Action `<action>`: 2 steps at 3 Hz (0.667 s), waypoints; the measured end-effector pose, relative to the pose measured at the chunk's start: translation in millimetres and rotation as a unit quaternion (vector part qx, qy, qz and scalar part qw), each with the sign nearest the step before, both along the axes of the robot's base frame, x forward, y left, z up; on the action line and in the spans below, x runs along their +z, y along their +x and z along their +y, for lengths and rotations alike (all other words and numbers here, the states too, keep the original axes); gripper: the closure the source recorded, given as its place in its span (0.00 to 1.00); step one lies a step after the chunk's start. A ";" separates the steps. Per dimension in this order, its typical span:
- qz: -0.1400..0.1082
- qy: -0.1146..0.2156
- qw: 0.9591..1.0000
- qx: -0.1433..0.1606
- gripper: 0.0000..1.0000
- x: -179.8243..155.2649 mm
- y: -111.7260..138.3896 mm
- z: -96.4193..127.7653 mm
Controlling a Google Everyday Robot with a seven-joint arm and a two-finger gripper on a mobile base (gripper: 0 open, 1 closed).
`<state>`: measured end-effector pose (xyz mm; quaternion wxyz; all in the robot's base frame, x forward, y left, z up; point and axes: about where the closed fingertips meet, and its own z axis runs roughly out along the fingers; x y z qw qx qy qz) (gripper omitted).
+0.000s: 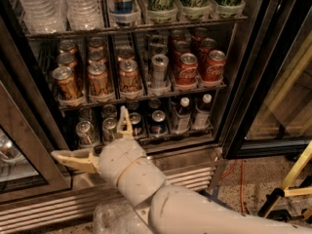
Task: Pick redbull can from middle shelf of fridge
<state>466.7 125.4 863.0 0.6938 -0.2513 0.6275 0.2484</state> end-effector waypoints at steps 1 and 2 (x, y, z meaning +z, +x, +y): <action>-0.007 0.001 0.999 -0.034 0.00 3.1 10.9 -9.4; -0.006 0.003 0.999 -0.035 0.00 0.9 9.8 -7.2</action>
Offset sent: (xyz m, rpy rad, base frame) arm 0.0093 -0.0059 -0.0022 0.0139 -0.0086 -0.0764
